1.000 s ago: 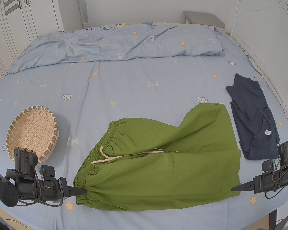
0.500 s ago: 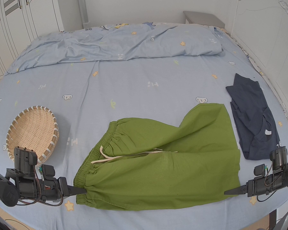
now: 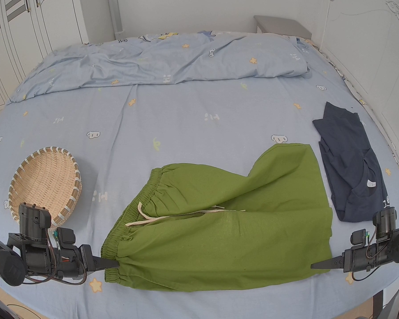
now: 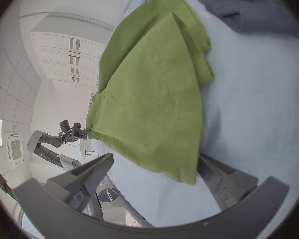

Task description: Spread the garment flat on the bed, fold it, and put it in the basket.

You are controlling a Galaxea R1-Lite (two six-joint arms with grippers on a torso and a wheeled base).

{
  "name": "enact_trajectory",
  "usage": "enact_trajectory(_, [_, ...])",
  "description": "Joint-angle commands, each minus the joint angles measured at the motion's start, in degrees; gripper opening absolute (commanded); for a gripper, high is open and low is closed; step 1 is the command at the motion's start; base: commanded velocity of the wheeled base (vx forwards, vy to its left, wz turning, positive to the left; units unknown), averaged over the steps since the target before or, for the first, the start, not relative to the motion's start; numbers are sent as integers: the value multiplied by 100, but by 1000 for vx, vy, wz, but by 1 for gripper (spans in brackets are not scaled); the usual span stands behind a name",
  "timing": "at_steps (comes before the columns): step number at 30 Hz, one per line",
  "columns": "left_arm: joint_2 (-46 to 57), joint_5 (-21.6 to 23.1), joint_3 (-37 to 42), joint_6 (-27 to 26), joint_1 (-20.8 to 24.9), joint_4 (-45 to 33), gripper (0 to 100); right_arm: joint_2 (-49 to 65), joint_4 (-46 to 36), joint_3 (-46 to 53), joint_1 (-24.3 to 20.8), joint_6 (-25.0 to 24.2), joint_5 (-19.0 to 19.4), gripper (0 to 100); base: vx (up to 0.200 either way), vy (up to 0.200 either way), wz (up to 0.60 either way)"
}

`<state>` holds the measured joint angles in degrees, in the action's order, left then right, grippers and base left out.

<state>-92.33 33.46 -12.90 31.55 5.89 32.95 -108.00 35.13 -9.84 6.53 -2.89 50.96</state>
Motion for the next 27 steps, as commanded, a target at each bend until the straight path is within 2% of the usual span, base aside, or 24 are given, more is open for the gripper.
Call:
enact_trajectory(1, [-31, 46, -11, 0, -70, 10, 0, -81, -6, 17, 182, 16, 11, 0, 0, 0, 0])
enact_trajectory(11, [-31, 117, -37, 9, -176, -34, 0, -90, -15, 87, 445, 78, -7, 0, 0, 0, 0])
enact_trajectory(15, [22, 143, -11, 9, -132, -166, 0, 103, -33, 193, 340, 87, -7, 0, 0, 0, 0])
enact_trajectory(18, [75, 134, -11, -26, -114, -571, 0, 455, -68, 307, 138, 87, -7, 0, 0, 0, 0])
enact_trajectory(22, [286, 143, -37, -694, -483, -1555, 0, 1158, -789, 281, -196, 78, -7, 0, 0, 0, 0])
enact_trajectory(24, [356, 152, -20, -949, -650, -1819, 0, 1536, -1360, 158, -311, 78, -16, 0, 0, 0, 0])
enact_trajectory(25, [356, 152, -20, -949, -650, -1819, 0, 1536, -1360, 158, -311, 78, -16, 0, 0, 0, 0])
enact_trajectory(27, [462, 152, 51, -1046, -729, -2073, 0, 1967, -2274, -80, -328, 96, -33, 0, 0, 0, 0])
